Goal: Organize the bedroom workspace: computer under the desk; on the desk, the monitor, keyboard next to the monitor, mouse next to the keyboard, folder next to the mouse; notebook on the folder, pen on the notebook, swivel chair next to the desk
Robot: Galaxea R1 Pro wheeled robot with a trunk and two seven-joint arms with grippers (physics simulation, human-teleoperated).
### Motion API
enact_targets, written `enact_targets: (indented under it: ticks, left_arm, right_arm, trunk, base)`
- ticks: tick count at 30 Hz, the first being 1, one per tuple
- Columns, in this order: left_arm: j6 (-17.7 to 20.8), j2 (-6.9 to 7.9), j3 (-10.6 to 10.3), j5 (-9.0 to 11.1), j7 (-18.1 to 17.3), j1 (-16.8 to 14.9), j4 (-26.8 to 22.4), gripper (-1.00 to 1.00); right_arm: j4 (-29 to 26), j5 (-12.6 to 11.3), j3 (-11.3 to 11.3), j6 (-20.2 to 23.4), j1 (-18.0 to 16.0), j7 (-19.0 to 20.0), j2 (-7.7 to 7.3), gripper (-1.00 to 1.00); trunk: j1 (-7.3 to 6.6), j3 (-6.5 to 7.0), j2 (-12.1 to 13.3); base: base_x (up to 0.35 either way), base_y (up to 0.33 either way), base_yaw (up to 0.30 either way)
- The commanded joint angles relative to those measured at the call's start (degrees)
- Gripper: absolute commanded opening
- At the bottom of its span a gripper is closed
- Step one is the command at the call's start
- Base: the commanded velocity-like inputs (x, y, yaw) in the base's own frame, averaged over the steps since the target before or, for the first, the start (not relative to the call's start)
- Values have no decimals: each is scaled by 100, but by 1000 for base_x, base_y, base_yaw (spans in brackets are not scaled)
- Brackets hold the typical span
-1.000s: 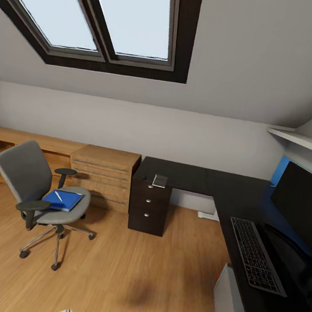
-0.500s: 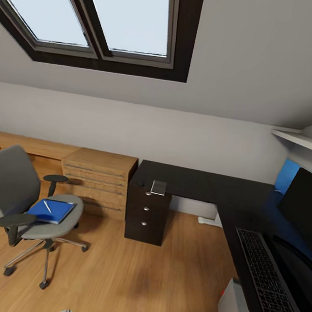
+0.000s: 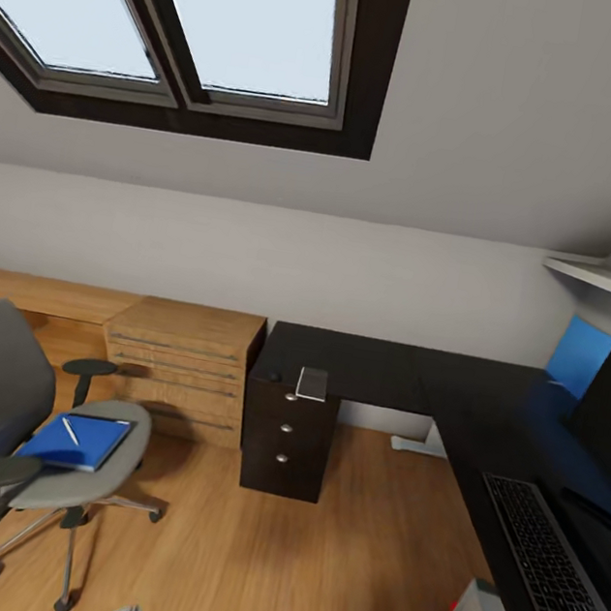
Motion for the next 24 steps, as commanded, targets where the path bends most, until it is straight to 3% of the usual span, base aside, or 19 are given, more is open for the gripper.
enact_targets:
  ticks: [1,24]
  left_arm:
    - [-26,8,-48,54,39,-6,-12,100]
    - [-34,8,-48,51,39,-7,-12,100]
  right_arm:
    - [1,-60,18,-21,-3,16,-3,100]
    - [0,-67,27,-21,-3,16,-1,100]
  trunk:
    - [5,-8,-6]
    - [5,-8,-6]
  base:
    - [331,149,-2]
    - [330,20,0]
